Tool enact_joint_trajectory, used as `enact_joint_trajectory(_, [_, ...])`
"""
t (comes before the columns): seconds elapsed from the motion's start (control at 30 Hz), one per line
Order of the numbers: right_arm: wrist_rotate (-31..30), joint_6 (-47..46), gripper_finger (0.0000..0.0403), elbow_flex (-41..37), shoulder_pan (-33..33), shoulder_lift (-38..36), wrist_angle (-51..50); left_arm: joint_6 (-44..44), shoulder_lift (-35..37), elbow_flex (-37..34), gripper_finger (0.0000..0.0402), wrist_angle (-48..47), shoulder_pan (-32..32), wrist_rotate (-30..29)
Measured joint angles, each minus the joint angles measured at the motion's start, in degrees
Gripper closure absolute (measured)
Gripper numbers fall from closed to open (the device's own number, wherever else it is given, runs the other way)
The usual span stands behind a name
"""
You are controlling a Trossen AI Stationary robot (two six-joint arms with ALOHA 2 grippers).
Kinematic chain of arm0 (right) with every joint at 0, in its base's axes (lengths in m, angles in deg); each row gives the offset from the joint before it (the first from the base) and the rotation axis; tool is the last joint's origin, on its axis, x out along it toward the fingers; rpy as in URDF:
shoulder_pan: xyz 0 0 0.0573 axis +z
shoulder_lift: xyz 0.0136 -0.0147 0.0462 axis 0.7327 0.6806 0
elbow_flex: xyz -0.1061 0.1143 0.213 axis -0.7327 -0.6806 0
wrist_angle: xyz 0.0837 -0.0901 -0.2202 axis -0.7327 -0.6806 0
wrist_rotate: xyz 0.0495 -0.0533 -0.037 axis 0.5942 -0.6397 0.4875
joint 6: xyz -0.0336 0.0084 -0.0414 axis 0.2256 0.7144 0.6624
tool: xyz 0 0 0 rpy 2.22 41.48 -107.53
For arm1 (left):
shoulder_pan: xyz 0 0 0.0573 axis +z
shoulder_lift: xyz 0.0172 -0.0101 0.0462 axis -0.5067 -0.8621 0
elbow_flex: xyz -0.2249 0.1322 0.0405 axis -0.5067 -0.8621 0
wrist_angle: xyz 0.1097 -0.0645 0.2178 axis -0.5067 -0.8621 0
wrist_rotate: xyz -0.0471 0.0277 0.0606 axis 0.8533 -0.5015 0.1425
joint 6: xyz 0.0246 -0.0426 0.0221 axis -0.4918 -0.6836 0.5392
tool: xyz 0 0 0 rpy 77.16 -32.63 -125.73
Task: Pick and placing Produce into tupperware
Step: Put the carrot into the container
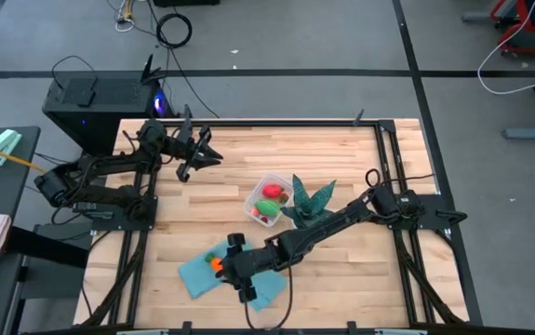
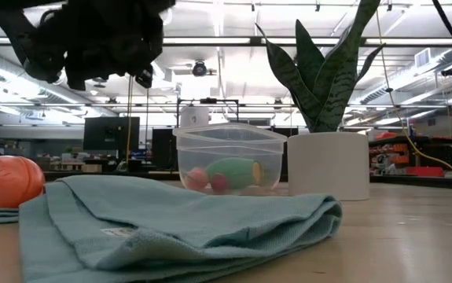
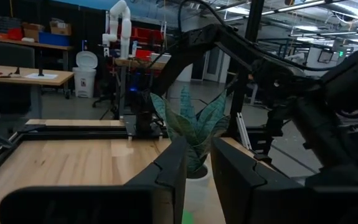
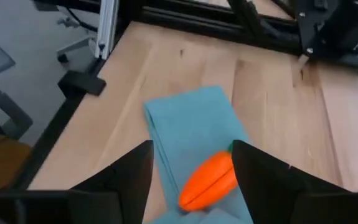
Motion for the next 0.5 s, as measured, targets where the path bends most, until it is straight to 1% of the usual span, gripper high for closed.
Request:
enact_joint_trajectory(0.1, [-0.76,-0.75,0.0181,1.77,-0.26,0.83,-4.65,-0.20,0.02,0.02,0.0317,0.16,-0.02,0.00])
enact_joint_trajectory(0.2, [-0.65,-1.01,0.0180,3.56,-0.75,3.13,-5.28,-0.41,0.01,0.01,0.0317,0.16,-0.02,0.00])
enact_joint_trajectory(0.27, [-0.21,-0.56,0.0179,7.02,-0.64,5.28,-5.44,-1.12,0.01,0.02,0.0317,0.13,-0.02,0.00])
enact_joint_trajectory(0.33, [-0.51,1.00,0.0179,10.86,0.17,6.35,-10.43,-1.42,0.02,0.01,0.0317,0.34,-0.03,0.12])
enact_joint_trajectory(0.37, [-1.46,1.56,0.0179,13.06,0.54,6.55,-13.59,-1.55,0.00,0.01,0.0317,0.45,-0.16,0.61])
enact_joint_trajectory(0.43, [-5.66,2.46,0.0181,17.18,1.42,6.36,-22.59,-2.92,0.02,0.00,0.0316,2.96,-0.68,1.79])
enact_joint_trajectory(0.5, [-12.39,0.28,0.0185,22.22,2.42,5.64,-31.99,-4.00,0.02,0.00,0.0316,5.69,-1.56,2.98])
